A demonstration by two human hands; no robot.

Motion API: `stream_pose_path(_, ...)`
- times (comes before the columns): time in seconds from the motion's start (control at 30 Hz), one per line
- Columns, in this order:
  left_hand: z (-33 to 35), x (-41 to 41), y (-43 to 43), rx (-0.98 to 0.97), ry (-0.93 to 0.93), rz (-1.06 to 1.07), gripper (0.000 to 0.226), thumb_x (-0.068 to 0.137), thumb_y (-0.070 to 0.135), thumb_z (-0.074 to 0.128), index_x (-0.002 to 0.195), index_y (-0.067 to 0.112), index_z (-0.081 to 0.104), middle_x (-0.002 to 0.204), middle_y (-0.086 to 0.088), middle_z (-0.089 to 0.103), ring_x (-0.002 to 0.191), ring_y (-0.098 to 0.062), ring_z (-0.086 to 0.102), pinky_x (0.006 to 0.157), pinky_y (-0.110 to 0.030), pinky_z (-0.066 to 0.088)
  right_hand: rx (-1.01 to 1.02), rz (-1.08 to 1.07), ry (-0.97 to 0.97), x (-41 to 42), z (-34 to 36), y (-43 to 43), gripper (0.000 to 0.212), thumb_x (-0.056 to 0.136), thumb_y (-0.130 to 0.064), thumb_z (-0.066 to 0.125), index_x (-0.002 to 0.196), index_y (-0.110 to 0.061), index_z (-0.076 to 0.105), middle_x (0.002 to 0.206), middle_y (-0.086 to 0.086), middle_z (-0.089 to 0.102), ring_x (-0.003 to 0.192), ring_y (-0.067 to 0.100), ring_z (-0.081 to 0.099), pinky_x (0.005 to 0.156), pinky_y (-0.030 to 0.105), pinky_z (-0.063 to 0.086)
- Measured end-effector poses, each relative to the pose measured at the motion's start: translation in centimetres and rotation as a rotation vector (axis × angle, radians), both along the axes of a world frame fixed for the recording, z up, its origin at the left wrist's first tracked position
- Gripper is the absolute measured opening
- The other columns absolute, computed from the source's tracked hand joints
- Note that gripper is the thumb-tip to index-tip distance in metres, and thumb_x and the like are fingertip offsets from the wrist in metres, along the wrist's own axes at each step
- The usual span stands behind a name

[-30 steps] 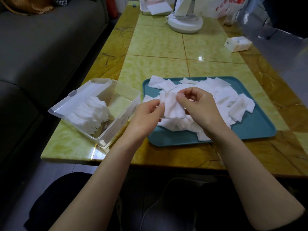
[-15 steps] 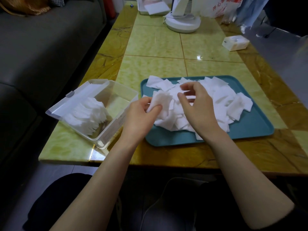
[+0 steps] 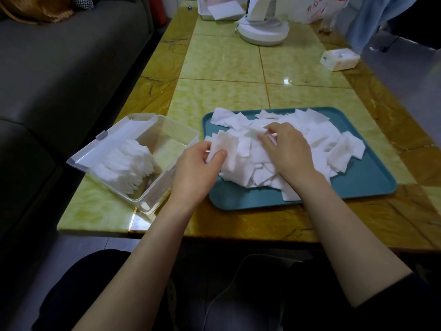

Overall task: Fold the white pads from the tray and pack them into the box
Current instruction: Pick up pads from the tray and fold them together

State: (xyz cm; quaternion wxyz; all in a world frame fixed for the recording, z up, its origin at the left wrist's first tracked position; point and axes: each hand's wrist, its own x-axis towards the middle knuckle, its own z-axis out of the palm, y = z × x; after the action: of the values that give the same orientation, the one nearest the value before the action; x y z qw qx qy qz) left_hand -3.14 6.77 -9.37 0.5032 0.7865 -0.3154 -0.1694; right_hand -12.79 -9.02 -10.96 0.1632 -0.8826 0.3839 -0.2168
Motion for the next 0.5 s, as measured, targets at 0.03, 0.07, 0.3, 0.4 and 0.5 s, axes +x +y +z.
stream_pose_path(0.03, -0.1, 0.0, 0.0, 0.003, -0.001, 0.015, 0.010, 0.091, 0.022, 0.058, 0.082, 0.019, 0.063, 0.076, -0.001, 0.068, 0.070, -0.013, 0.061, 0.060, -0.020, 0.045, -0.013, -0.018, -0.034, 0.0, 0.3, 0.0, 0.033, 0.097, -0.034, 0.045, 0.115, -0.011, 0.059, 0.114, 0.010, 0.058, 0.106, 0.027, 0.053, 0.080, 0.031, 0.038)
stream_pose_path(0.07, -0.1, 0.0, -0.1, 0.005, 0.003, 0.031, 0.011, 0.091, 0.022, 0.057, 0.084, 0.017, 0.063, 0.080, -0.004, 0.069, 0.075, -0.018, 0.063, 0.066, -0.027, 0.048, -0.022, -0.032, -0.071, -0.1, 0.6, 0.1, 0.033, 0.097, -0.034, 0.044, 0.111, -0.010, 0.061, 0.110, 0.009, 0.059, 0.103, 0.026, 0.055, 0.077, 0.030, 0.038)
stream_pose_path(0.3, 0.0, 0.0, -0.4, 0.014, 0.018, 0.027, 0.016, 0.092, 0.022, 0.056, 0.076, 0.024, 0.057, 0.073, 0.008, 0.061, 0.069, -0.006, 0.057, 0.058, -0.020, 0.041, -0.046, 0.040, 0.119, -0.3, 0.3, 1.1, 0.035, 0.098, -0.032, 0.035, 0.099, -0.013, 0.065, 0.097, 0.007, 0.064, 0.092, 0.027, 0.055, 0.065, 0.030, 0.035)
stream_pose_path(0.4, 0.0, -0.1, -0.4, 0.007, 0.020, 0.021, 0.011, 0.092, 0.021, 0.056, 0.081, 0.020, 0.058, 0.074, 0.007, 0.062, 0.069, -0.006, 0.056, 0.056, -0.016, 0.039, -0.055, 0.075, 0.174, -0.3, 0.2, 1.0, 0.031, 0.097, -0.031, 0.040, 0.109, -0.013, 0.062, 0.107, 0.007, 0.061, 0.104, 0.026, 0.051, 0.070, 0.032, 0.038)
stream_pose_path(0.5, 0.0, -0.1, -0.3, 0.000, 0.019, 0.020, 0.013, 0.092, 0.020, 0.056, 0.080, 0.021, 0.058, 0.073, 0.008, 0.061, 0.069, -0.006, 0.056, 0.054, -0.013, 0.038, -0.076, 0.093, 0.161, -0.2, 0.2, 0.9, 0.028, 0.097, -0.029, 0.044, 0.111, -0.011, 0.060, 0.111, 0.007, 0.058, 0.108, 0.024, 0.046, 0.078, 0.033, 0.038)
